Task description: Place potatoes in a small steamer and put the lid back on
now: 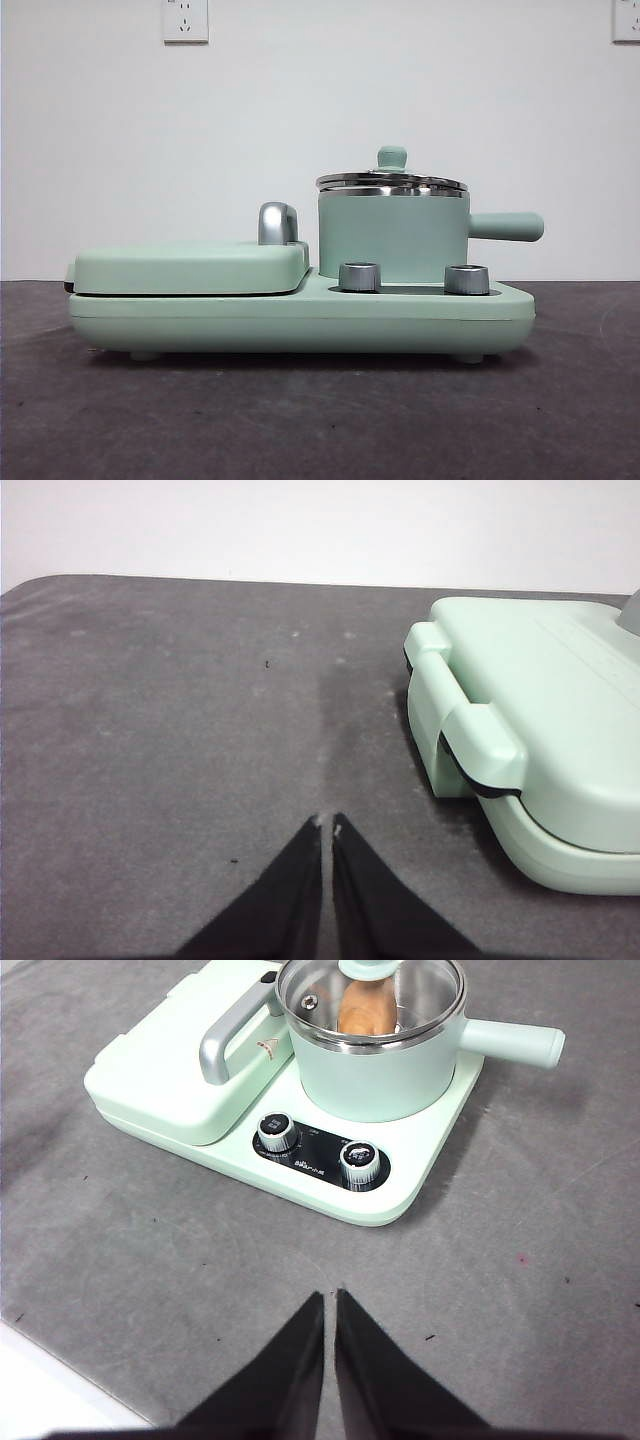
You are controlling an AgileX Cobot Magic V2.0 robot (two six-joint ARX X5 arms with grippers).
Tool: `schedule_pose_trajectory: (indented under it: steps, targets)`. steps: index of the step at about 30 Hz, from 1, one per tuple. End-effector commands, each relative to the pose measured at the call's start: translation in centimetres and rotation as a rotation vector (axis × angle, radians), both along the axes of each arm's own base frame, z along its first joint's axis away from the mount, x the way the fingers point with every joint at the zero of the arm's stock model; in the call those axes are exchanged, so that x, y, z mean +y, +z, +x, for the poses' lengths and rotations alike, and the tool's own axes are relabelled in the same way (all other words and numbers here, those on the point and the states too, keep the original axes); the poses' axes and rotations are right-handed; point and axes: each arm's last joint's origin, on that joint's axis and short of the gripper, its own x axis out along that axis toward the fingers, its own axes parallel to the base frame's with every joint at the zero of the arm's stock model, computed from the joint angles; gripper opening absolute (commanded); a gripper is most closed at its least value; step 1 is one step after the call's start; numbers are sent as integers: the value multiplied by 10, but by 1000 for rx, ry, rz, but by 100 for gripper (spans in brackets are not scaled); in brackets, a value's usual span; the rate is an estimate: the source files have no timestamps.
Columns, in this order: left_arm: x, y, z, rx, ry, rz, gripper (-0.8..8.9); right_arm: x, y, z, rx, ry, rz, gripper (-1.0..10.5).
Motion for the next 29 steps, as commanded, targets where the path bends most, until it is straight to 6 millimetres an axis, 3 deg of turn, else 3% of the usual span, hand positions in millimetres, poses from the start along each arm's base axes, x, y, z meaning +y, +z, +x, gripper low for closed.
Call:
schedule_pose_trajectory:
  steps: [1,14,19,24,27,29]
  targets:
    - [0,-5,1,1,-3,2,14,0,3,0,-18,9,4,18]
    - [0,-5,1,1,-3,2,14,0,3,0,-18,9,5,18]
    - [0,-5,1,1,-2,2,14,-5,-2,7,-32,-159,48,18]
    - [0,-5,1,1,-3,2,14,-14,-21,25,-346,-410,153,18]
    - [0,-5,1,1,-3,2,14,-19,-44,32,-586,-463,91,18]
    - [0,-5,1,0,-3,2,14,-22,-65,37,-657,-486,5,18]
